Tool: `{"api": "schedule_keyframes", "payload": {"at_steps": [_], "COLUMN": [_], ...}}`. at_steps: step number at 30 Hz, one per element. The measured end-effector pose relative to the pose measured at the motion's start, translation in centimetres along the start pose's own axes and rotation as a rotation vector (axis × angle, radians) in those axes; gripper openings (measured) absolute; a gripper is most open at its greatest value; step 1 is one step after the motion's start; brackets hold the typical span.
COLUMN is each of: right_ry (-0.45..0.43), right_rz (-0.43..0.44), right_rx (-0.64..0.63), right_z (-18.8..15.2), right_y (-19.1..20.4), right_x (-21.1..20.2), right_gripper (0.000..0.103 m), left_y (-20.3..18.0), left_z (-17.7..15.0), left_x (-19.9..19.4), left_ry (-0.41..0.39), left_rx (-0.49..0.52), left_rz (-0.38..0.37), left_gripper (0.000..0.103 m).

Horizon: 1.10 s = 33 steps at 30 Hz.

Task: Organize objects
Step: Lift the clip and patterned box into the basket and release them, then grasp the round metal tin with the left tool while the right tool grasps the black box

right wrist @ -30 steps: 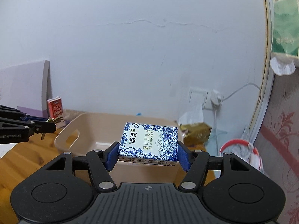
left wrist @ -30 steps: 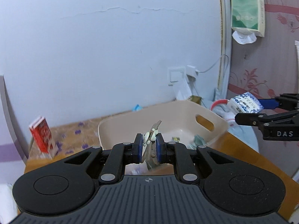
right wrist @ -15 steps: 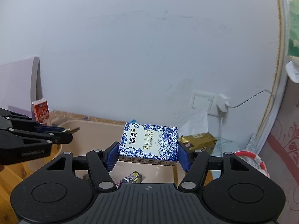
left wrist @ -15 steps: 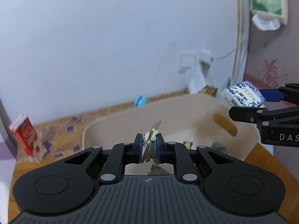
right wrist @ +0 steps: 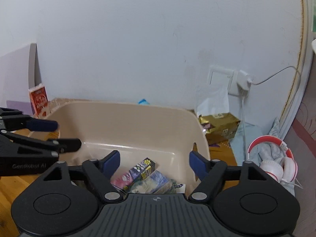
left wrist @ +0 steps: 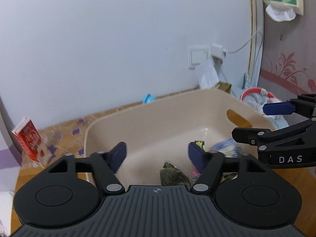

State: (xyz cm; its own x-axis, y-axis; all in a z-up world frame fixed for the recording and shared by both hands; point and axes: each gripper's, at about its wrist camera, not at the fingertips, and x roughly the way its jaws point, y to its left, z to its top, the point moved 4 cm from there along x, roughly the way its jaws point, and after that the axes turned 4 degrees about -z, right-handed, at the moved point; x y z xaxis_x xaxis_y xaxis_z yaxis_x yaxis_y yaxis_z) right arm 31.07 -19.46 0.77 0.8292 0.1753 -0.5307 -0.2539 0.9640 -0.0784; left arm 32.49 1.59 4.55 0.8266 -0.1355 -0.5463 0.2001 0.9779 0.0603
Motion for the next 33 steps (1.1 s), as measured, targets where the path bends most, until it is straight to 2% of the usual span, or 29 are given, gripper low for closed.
{"api": "schedule_keyframes", "payload": {"at_steps": [3,4,11,17,21,26,33], "right_ry": [-0.029,-0.037,-0.008,0.052,0.096,0.151,0.215], "right_rz": [-0.018,-0.024,-0.041,-0.057,-0.065,-0.070,-0.058], "right_rx": [-0.001,-0.001,0.005,-0.009,-0.005,0.007,0.013], "right_z": [0.3,0.2,-2.3,-6.5,-8.9,-11.5,-14.1], "right_y": [-0.3,-0.4,-1.1,-1.2,-1.6,-2.0,-1.9], "right_x": [-2.1,-2.9,-6.8,-8.3,-8.4,-8.1,-6.8], "right_gripper": [0.101,0.103,0.103,0.103,0.103,0.103,0.103], "left_y": [-0.6,-0.7,-2.5,-3.6,-4.7,-6.9,-7.5], "left_z": [0.0,-0.1,-2.3,-5.4,-7.8,-11.1,-13.9], "left_x": [-1.9,-2.4,-6.6,-9.0,-8.9,-7.8,-5.2], "left_ry": [-0.016,-0.019,-0.051,-0.048,0.002,0.070,0.140], "left_rx": [-0.002,-0.003,0.023,-0.037,-0.042,0.012,-0.009], "left_rz": [-0.014,-0.018,0.000,-0.016,-0.061,-0.073,-0.076], "left_gripper": [0.080,0.082,0.084,0.084,0.084,0.085,0.085]}}
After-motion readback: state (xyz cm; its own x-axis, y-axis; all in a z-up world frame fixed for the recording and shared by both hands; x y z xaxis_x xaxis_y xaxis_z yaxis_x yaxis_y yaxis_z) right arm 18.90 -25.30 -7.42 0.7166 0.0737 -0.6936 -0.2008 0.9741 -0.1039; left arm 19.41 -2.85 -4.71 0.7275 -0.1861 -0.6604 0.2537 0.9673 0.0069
